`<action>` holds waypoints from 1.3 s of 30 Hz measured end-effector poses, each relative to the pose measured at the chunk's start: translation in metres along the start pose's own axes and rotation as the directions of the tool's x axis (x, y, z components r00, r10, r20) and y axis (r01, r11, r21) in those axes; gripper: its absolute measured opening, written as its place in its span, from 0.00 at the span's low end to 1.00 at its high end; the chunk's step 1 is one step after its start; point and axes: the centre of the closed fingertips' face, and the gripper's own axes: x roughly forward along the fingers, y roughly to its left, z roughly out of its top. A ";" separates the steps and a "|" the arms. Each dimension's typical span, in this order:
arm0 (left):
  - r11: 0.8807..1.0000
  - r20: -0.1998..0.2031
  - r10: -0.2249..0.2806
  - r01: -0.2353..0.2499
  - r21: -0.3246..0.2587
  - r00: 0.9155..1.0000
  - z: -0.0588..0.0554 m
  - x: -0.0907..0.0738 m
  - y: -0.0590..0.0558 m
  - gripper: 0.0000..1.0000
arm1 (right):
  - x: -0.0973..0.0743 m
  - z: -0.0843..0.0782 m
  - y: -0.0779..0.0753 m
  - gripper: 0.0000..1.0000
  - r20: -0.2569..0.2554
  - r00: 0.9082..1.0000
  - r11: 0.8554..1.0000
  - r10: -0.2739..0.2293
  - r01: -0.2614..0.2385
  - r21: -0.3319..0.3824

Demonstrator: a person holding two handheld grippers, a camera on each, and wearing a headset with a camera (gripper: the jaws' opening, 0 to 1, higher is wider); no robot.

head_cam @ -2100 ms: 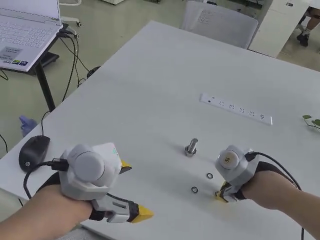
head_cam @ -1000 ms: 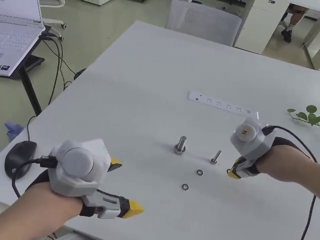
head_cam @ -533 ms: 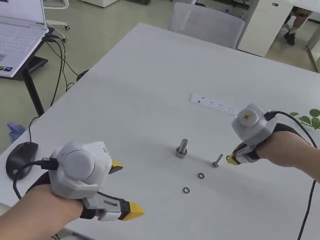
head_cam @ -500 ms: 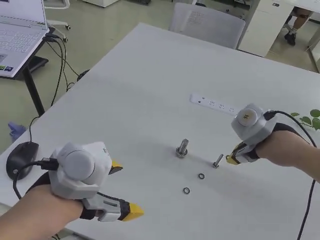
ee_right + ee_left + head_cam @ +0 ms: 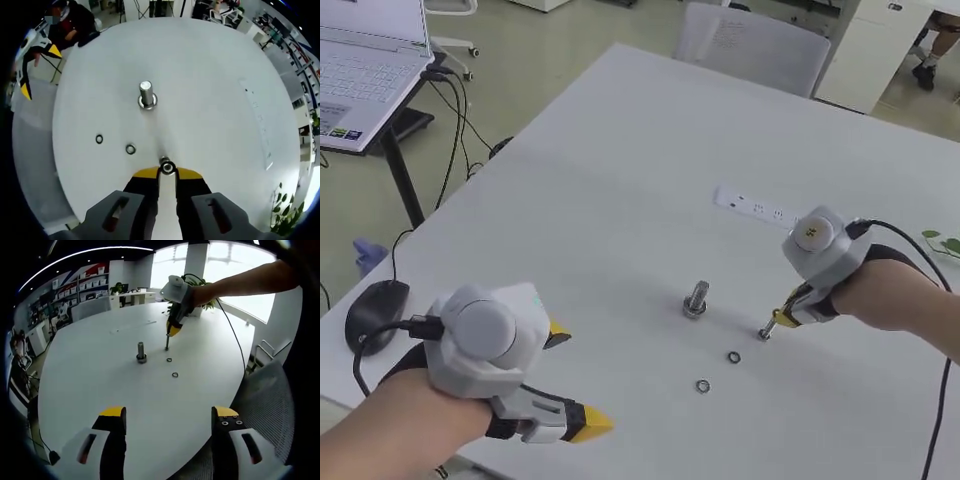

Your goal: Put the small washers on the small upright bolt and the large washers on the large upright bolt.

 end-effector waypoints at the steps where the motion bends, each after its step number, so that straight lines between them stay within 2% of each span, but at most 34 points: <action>1: 1.000 -0.001 0.000 0.000 -0.003 1.000 -0.001 0.000 0.001 0.68 | 0.000 0.000 0.000 0.12 -0.001 1.000 1.000 0.001 -0.001 0.001; 6: 1.000 -0.005 0.000 0.000 -0.008 1.000 -0.002 0.002 0.002 0.68 | -0.002 -0.001 0.011 0.12 -0.004 1.000 1.000 0.012 -0.012 0.000; 18: 1.000 -0.018 -0.002 0.002 -0.010 1.000 -0.004 0.004 0.002 0.67 | 0.006 -0.002 0.015 0.12 -0.017 1.000 1.000 0.011 -0.011 -0.025; 25: 1.000 -0.032 -0.004 0.003 -0.005 0.999 -0.005 0.004 0.002 0.67 | 0.017 -0.005 0.018 0.12 -0.032 0.999 0.999 0.023 -0.024 -0.045; 30: 1.000 -0.040 0.015 -0.015 -0.003 0.999 -0.005 0.000 0.009 0.67 | 0.027 -0.007 0.018 0.12 -0.042 0.999 0.998 0.028 -0.031 -0.062; 39: 0.999 -0.066 0.020 -0.021 -0.025 0.998 -0.015 0.001 0.011 0.66 | 0.041 -0.013 0.018 0.12 -0.051 0.998 0.997 0.039 -0.043 -0.064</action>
